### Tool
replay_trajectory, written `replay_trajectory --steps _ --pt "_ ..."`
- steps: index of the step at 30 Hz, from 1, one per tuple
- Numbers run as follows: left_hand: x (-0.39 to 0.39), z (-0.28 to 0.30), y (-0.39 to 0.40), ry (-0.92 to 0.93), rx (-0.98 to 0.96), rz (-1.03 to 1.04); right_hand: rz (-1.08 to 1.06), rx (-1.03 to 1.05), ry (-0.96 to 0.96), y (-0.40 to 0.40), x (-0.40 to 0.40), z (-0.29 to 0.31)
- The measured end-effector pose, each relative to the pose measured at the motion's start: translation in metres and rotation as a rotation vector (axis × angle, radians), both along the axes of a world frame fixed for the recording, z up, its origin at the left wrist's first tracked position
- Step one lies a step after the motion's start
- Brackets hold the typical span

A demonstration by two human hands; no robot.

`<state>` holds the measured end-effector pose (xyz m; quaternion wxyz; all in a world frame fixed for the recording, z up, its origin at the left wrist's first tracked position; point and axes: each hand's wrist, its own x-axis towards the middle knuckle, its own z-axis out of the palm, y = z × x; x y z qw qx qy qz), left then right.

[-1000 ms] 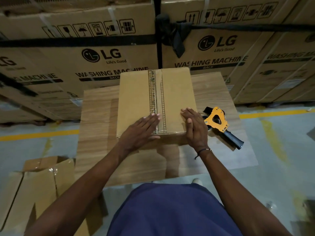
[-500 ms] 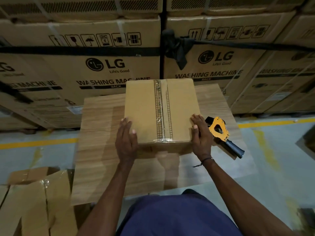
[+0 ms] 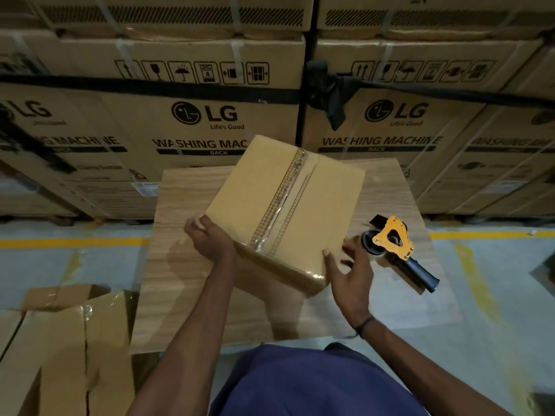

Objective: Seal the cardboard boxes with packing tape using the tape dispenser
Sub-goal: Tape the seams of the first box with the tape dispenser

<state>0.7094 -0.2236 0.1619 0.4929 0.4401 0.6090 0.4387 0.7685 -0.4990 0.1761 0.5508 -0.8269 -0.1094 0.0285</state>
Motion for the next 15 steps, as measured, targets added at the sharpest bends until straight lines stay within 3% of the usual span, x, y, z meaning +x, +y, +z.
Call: replay_trajectory --steps 4,9,15 --pt "0.006 0.001 -0.022 0.031 0.030 -0.158 0.117 -0.192 -0.136 0.011 0.028 0.008" --pt "0.002 0.007 -0.100 0.088 0.075 -0.330 0.251 -0.597 -0.348 0.053 0.147 0.011" --pt "-0.008 0.010 -0.134 0.158 0.012 -0.443 0.419 -0.859 -0.123 0.091 0.235 0.036"
